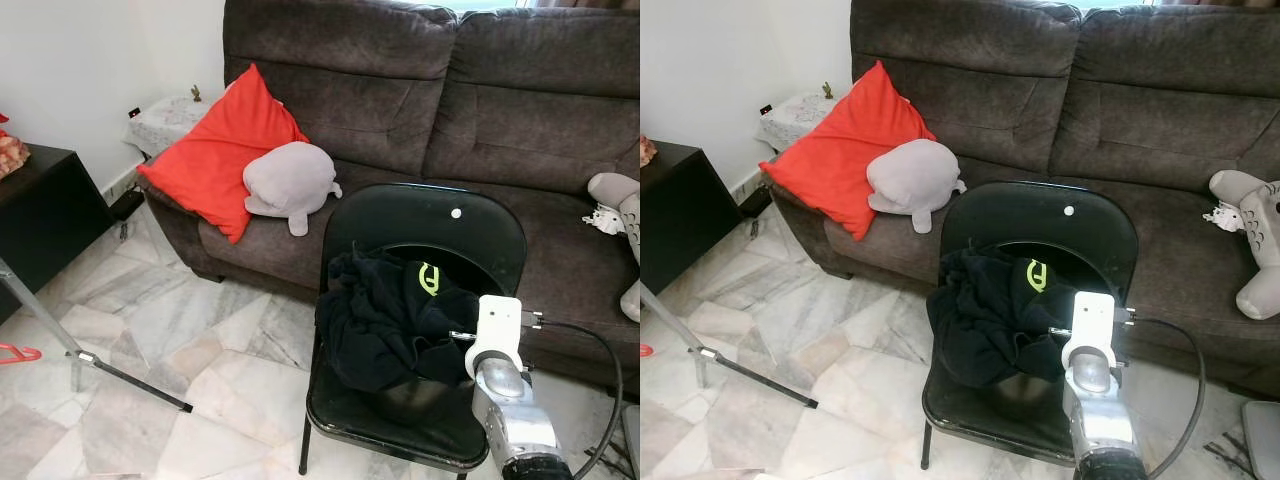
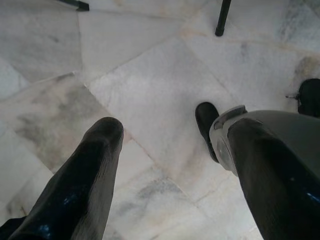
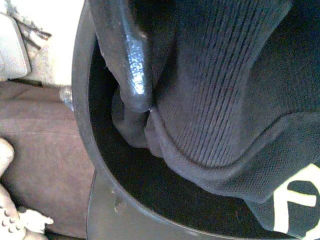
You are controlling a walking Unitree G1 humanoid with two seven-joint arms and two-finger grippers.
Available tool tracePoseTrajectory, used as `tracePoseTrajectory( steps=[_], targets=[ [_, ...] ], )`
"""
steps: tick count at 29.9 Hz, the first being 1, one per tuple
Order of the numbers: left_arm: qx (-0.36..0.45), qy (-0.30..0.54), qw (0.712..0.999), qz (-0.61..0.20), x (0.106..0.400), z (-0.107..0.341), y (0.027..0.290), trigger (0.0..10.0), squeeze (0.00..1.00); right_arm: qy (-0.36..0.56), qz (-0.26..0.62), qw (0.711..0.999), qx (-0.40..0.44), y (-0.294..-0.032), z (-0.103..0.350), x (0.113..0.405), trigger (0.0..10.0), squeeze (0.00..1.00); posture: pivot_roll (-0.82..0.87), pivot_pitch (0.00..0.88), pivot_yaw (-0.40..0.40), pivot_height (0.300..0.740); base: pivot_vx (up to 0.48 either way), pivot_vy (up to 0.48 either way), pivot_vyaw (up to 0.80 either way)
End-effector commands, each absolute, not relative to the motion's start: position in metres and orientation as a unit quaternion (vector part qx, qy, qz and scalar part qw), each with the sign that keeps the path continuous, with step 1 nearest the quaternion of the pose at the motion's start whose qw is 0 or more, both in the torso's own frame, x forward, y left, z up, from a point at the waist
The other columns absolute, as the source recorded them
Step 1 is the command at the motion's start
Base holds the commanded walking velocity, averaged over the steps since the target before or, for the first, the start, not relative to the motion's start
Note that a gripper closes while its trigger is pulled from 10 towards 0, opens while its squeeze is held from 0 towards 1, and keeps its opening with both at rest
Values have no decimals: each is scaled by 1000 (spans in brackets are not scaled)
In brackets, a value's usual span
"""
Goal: Hang hanger
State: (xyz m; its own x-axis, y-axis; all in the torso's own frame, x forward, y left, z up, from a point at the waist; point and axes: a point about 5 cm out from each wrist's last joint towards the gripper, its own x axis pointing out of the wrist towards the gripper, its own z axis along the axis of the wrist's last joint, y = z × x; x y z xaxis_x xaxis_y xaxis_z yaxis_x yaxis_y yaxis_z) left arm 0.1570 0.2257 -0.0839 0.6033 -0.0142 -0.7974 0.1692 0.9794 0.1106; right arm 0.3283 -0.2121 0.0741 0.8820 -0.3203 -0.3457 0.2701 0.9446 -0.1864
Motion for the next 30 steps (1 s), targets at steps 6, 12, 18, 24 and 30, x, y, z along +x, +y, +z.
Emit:
tracePoseTrajectory(
  steps=[6, 12, 18, 24, 30],
  targets=[
    [93, 440, 892, -53, 154, -84, 229, 10000, 0, 176, -147, 970, -74, -217, 80, 336, 0, 0, -10, 71, 90, 740, 0, 0, 0],
    [94, 439, 892, -53, 152, -83, 233, 10000, 0, 176, -148, 970, -73, -216, 77, 334, 0, 0, -10, 70, 91, 740, 0, 0, 0],
    [95, 442, 891, -51, 151, -83, 234, 10000, 0, 163, -147, 973, -68, -214, 79, 335, 0, 0, -11, 69, 92, 740, 0, 0, 0],
    [95, 451, 886, -46, 149, -85, 234, 10000, 0, 12, -149, 984, -97, -207, 133, 351, 0, 0, -18, 68, 89, 740, 0, 0, 0],
    [93, 455, 884, -45, 147, -87, 232, 10000, 0, -74, -143, 984, -74, -190, 169, 355, 0, 0, -20, 71, 87, 740, 0, 0, 0]
  ],
)
